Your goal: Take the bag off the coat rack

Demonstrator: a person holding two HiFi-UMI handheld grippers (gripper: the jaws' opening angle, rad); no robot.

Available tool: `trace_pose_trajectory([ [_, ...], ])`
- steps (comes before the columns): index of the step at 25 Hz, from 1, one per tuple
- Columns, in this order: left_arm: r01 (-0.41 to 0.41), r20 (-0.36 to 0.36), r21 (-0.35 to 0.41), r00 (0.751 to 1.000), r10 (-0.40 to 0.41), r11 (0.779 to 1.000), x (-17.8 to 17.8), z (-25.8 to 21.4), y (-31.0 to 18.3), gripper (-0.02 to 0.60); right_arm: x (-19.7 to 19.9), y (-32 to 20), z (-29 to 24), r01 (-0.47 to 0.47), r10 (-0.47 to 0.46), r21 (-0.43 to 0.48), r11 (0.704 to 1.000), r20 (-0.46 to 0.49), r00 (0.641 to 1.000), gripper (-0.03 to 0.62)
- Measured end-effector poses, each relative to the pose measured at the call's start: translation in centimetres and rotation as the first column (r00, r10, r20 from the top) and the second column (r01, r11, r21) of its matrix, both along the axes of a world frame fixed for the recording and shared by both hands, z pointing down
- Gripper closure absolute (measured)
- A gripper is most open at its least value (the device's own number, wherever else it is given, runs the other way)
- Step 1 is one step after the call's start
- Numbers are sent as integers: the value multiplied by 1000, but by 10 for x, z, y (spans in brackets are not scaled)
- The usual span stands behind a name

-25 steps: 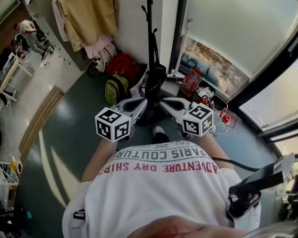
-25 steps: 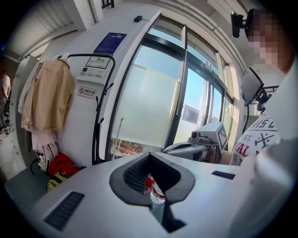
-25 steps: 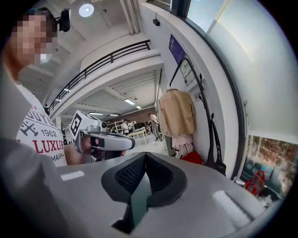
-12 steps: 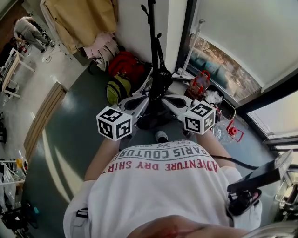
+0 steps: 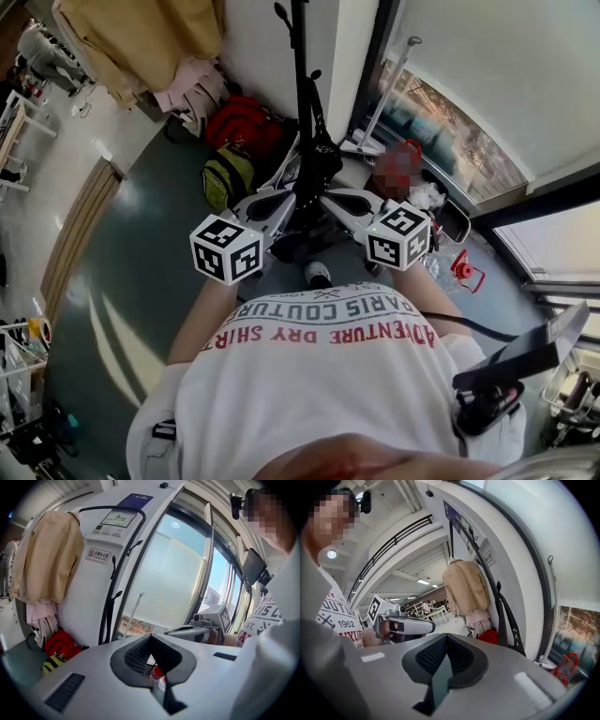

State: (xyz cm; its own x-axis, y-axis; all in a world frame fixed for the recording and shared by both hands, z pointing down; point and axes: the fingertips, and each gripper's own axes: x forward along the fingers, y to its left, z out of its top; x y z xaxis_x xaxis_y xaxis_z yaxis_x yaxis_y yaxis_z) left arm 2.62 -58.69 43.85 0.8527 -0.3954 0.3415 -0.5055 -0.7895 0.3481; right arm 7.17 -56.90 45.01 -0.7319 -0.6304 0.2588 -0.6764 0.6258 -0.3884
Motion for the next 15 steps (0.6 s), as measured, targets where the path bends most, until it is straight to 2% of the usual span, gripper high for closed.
trace_pose_trajectory([
  [4, 6, -6, -3, 1000, -6, 1000, 1, -5, -14, 580, 7, -22, -2, -20, 20, 13, 1000, -28, 999, 594],
  [9, 30, -9, -13, 1000, -30, 999, -7, -6, -36, 580, 19, -72, -9, -56, 62, 83, 995, -78, 995, 591],
  [13, 64, -1, -37, 998, -64, 997, -15, 3, -47, 580, 27, -110, -2, -53, 64, 98, 994, -114, 991, 547],
  [15, 80, 1, -28, 997, -80, 996, -20, 2, -57, 580, 32, -138, -1, -74, 89, 120, 990, -127, 988, 502],
])
